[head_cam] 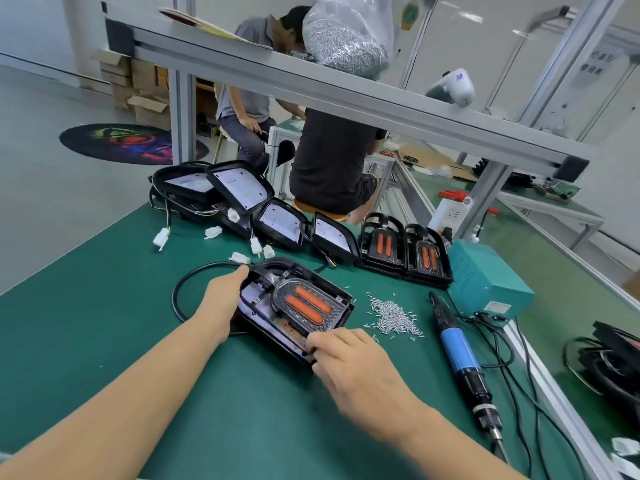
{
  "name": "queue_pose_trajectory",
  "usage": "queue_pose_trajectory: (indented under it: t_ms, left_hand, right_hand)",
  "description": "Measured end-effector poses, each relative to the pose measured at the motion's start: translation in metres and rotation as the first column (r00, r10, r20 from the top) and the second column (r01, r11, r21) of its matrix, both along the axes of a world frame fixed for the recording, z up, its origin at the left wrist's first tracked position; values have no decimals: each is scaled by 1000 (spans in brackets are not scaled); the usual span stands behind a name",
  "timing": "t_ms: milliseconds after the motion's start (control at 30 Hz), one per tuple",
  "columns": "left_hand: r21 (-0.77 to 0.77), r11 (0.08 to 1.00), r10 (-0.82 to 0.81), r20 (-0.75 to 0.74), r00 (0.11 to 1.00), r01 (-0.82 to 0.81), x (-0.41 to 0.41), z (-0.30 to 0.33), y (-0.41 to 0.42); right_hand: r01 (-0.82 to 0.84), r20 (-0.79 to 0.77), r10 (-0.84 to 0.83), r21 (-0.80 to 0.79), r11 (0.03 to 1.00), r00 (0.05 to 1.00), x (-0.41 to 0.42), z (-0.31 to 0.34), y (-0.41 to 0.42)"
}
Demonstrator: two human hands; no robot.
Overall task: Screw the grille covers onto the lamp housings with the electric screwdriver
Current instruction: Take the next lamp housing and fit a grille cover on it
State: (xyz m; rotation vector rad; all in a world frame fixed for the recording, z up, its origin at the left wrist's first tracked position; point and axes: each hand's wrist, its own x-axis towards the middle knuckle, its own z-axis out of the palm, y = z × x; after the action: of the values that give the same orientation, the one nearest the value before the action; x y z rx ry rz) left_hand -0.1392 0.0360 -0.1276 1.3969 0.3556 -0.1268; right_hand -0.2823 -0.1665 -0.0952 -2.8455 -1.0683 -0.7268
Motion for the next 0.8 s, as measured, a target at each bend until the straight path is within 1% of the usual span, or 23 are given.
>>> queue_pose_trajectory:
  t_ms: [67,167,233,300,367,400,433,500,600,733,800]
  left_hand:
    - [10,1000,-8,17,1000,7,-2,0,0]
    - [6,1000,-13,33,999,13,-4,0,1]
    - [-1,1000,-22,36,999,22,-6,1,1]
    - [3,999,-35,57,998,35,-7,2,1]
    - [5,999,-41,80,996,40,-9,3,1]
    - [2,999,-40,85,996,40,-9,3,1]
    - [-3,999,-38,84,996,38,-10,4,1]
    - [-15,999,-31,73,997,33,-10,5,1]
    - [-21,999,-28,70,997,29,-11,6,0]
    - [-24,997,-64,123,990,67,-12,8,0]
    - [-42,995,-87,126,988,93,-13,9,0]
  right_hand:
    - [-9,-24,8,-26,1000,1000,-1,3,0]
    - [-73,-110,70,-23,997,991,2,12,0]
    - [-122,-152,128,48,991,980,6,18,0]
    - [-115,-134,138,169,979,981,13,22,1]
    - [-9,-129,40,234,972,991,26,24,4]
    - [71,-168,-30,239,968,985,33,24,6]
    - [141,-225,-90,220,965,970,40,23,8]
    - [211,-322,-155,150,966,934,52,18,13]
    - [229,-348,-192,68,971,917,61,10,25]
    - [231,-303,-197,79,970,933,58,3,31]
    - [236,-294,-207,65,970,933,55,-1,31]
